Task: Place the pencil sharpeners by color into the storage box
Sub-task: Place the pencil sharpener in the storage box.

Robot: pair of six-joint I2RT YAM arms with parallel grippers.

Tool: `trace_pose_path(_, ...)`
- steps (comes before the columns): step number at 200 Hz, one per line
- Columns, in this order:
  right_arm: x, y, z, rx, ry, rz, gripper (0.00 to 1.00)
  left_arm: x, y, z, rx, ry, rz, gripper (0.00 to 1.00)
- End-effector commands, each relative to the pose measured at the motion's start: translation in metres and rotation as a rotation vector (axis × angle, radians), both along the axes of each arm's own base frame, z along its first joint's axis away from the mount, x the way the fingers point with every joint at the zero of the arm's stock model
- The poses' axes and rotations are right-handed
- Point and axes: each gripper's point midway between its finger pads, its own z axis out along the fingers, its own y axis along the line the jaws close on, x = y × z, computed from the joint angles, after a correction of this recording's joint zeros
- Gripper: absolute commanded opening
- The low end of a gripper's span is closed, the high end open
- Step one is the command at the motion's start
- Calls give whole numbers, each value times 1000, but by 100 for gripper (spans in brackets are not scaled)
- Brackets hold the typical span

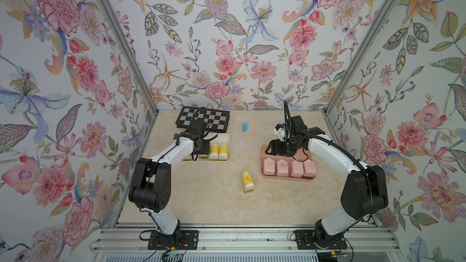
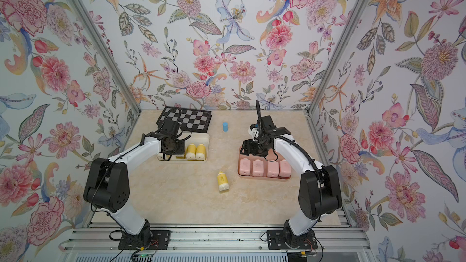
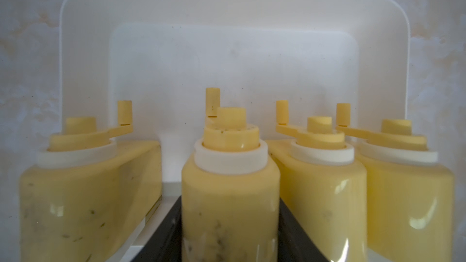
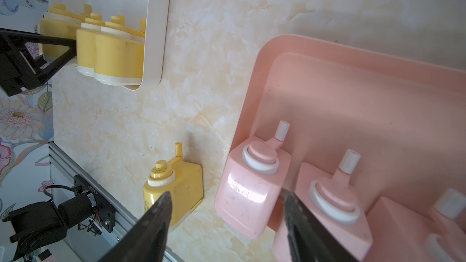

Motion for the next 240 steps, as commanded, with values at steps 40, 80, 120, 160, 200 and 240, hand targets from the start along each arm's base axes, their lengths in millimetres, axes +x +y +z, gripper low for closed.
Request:
trace_pose_path(40,-3,-1,3,7,-7,14,72,5,-2,-1,-28,-3,18,40)
trace_pose_path(80,-3,-1,3,7,-6,13,72,4,-3,0,-31,1,16,40)
trace_pose_path(120,-3,-1,3,8,-8,15,72,4,-4,0,-32,3,16,40)
trace_pose_path(160,-2,-1,3,7,-7,15,72,5,-6,-1,-31,5,18,40)
trace_pose_path(200,-2,-1,3,8,-8,13,71,6,-9,-2,-34,10,17,40)
trace_pose_path(240,-2,-2,3,7,-7,13,71,7,-13,-1,-35,11,11,41)
